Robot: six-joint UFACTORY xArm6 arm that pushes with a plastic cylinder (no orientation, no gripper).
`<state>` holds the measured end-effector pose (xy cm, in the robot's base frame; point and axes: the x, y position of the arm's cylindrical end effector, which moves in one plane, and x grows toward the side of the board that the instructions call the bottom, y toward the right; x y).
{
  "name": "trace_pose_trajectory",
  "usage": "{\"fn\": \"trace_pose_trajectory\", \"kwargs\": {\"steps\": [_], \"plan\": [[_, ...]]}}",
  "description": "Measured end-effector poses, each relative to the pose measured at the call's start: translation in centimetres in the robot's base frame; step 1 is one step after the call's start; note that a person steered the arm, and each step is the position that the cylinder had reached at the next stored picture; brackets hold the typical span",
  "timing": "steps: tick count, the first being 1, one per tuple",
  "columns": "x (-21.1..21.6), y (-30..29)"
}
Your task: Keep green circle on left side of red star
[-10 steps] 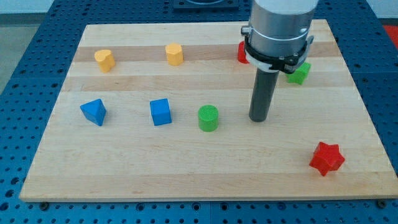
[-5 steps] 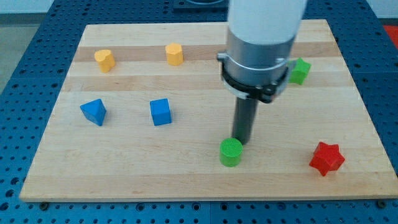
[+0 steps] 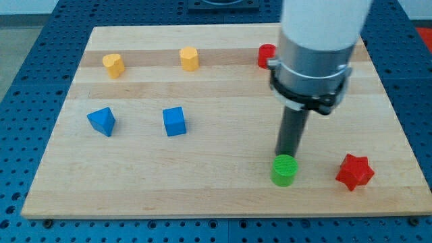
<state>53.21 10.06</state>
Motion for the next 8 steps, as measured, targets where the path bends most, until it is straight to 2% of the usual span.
{"fn": "trace_pose_trajectory", "kwargs": {"steps": [2,3,5,6,7,8], "plan": [[0.1,-11.6],[1.9,-11.7],[1.8,2.4],[1.8,3.3],[2.6,-2.2],[6.5,-2.7]]}}
